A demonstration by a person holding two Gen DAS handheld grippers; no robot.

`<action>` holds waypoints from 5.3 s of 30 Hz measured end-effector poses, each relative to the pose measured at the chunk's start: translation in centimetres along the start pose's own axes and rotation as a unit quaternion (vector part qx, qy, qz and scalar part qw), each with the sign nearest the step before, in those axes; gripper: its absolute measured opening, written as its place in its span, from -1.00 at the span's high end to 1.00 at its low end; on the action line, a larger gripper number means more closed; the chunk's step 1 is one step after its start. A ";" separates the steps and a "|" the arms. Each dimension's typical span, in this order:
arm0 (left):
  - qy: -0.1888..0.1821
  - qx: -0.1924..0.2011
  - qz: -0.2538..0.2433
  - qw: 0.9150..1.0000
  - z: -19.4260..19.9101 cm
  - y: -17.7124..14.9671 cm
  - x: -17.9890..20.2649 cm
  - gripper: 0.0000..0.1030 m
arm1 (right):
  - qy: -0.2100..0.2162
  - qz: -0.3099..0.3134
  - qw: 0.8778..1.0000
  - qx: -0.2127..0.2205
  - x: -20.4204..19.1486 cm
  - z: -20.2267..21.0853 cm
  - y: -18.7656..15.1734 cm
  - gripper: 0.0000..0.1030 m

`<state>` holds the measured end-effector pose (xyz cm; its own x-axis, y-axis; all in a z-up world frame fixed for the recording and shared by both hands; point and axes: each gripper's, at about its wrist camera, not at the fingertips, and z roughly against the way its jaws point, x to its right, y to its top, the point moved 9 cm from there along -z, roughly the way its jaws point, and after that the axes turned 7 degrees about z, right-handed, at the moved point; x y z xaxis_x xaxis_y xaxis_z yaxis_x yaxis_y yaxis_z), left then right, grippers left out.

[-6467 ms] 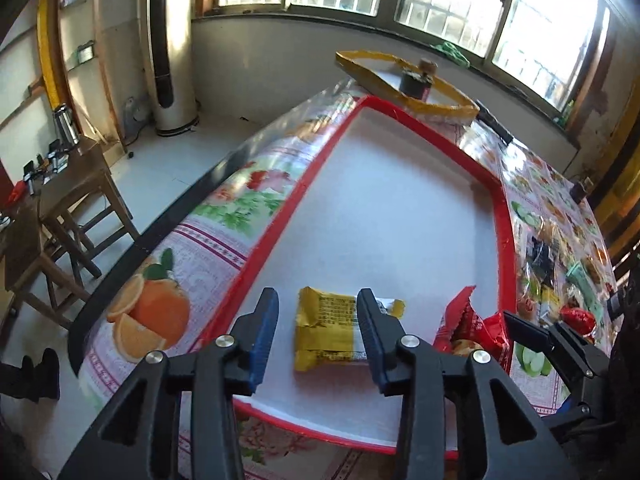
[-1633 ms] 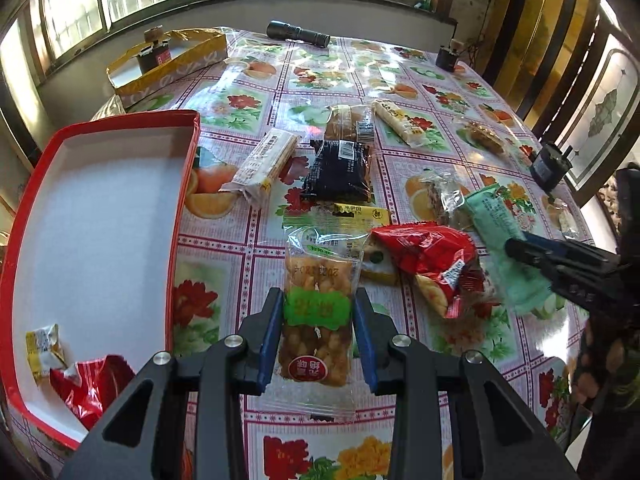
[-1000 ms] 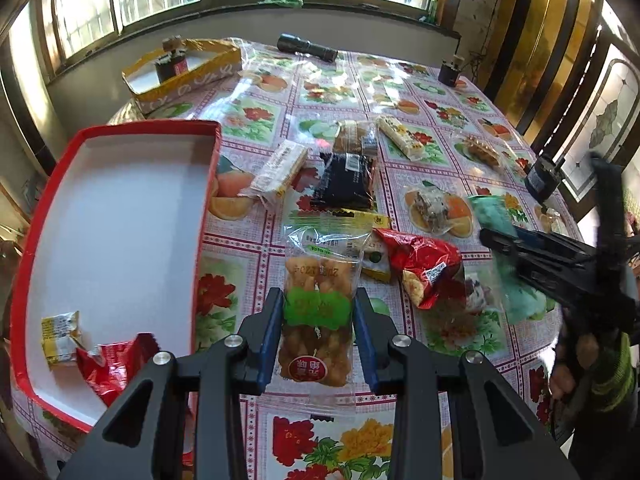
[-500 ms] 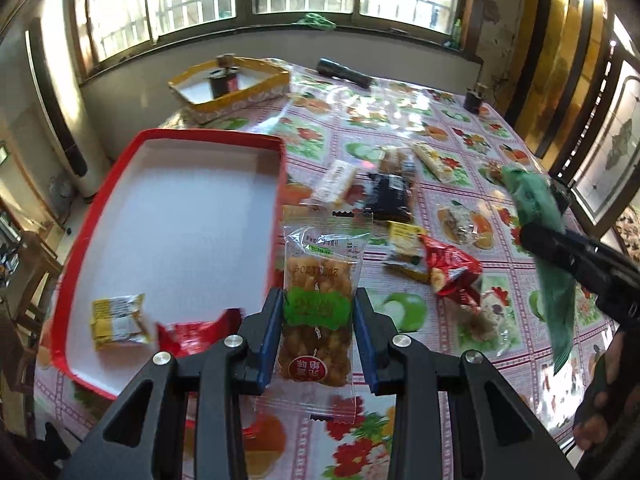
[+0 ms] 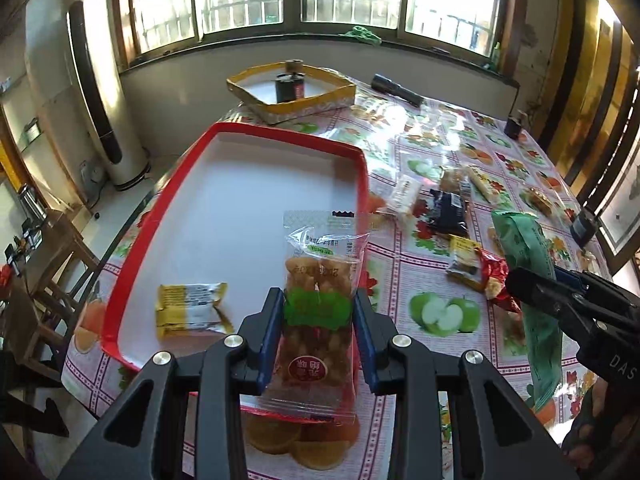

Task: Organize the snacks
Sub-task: 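Carry the twist snack bag with the left gripper while the right carries the green packet to the tray, then lower both snacks into the tray and open the left and right grippers, then move both grippers back toward the red snack bags on the table, then grasp the red snack bag with the left gripper while the right grasps the clear nougat packet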

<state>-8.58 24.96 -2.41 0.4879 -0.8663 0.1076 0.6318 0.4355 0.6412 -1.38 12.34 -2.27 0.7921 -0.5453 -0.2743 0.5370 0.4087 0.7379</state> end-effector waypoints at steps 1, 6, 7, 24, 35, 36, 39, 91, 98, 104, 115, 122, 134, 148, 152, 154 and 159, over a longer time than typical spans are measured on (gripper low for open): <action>0.000 0.000 0.002 1.000 0.0 0.0 -0.2 0.34 | 0.001 0.001 1.000 -0.001 -0.1 -0.1 0.0 0.38; 0.003 0.003 0.009 1.000 0.0 0.1 -0.9 0.34 | 0.004 0.003 1.000 -0.004 -0.1 -0.4 0.0 0.38; 0.003 0.003 0.010 1.000 0.0 0.1 -1.0 0.34 | 0.005 0.002 1.000 -0.004 -0.2 -0.6 0.1 0.38; 0.035 0.005 0.076 0.996 -2.1 3.7 -8.1 0.34 | 0.059 -0.018 0.998 -0.019 -3.0 -7.4 3.8 0.37; 0.047 -0.018 0.102 0.993 -5.8 4.5 -10.1 0.34 | 0.069 -0.016 0.997 -0.042 -4.2 -14.2 7.1 0.37; 0.049 -0.022 0.105 0.993 -6.2 4.4 -10.3 0.34 | 0.069 -0.014 0.997 -0.045 -4.3 -14.6 7.1 0.37; 0.051 -0.034 0.112 0.992 -7.2 4.3 -10.9 0.34 | 0.070 -0.005 0.995 -0.067 -4.6 -16.4 6.4 0.37; 0.052 0.002 0.049 0.997 -2.1 1.7 -2.6 -0.41 | -0.031 -0.069 0.997 -0.006 3.2 -1.9 0.8 -0.26; 0.035 -0.005 0.016 0.999 -1.7 0.4 0.8 -0.45 | -0.059 -0.095 0.994 0.008 6.3 1.7 -1.4 -0.29; 0.025 -0.014 -0.005 1.000 -1.8 -0.7 3.2 -0.49 | -0.080 -0.121 0.989 0.012 9.0 3.8 -3.6 -0.31; 0.004 -0.032 -0.033 0.999 -2.0 -2.3 6.5 -0.49 | -0.099 -0.149 0.984 0.004 11.5 5.5 -7.0 -0.31; -0.021 -0.051 -0.048 0.997 -2.5 -3.1 8.7 -0.49 | -0.108 -0.147 0.983 -0.009 12.0 5.6 -8.6 -0.34; -0.093 -0.093 -0.056 0.990 -5.1 -1.4 14.6 -0.50 | -0.131 -0.074 0.986 -0.068 11.2 1.9 -9.2 -0.45; -0.092 -0.117 -0.119 0.982 -8.6 -2.2 18.5 -0.55 | -0.122 -0.047 0.985 -0.116 11.1 -0.6 -9.7 -0.39; -0.120 -0.140 -0.140 0.973 -8.9 -3.2 19.3 -0.55 | -0.126 -0.048 0.984 -0.115 11.6 -0.1 -9.8 -0.09; -0.118 -0.142 -0.147 0.972 -9.4 -3.5 19.5 -0.57 | -0.118 -0.061 0.985 -0.110 12.2 0.3 -9.9 0.09; -0.096 -0.172 -0.166 0.966 -11.5 -5.0 19.9 -0.57 | -0.110 -0.069 0.986 -0.108 12.6 0.5 -9.9 0.16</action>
<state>4.92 8.41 -12.19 0.1248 -0.9872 0.0992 0.9133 0.1534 0.3773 3.15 1.06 -12.72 0.6383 -0.7419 -0.2055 0.7029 0.4528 0.5485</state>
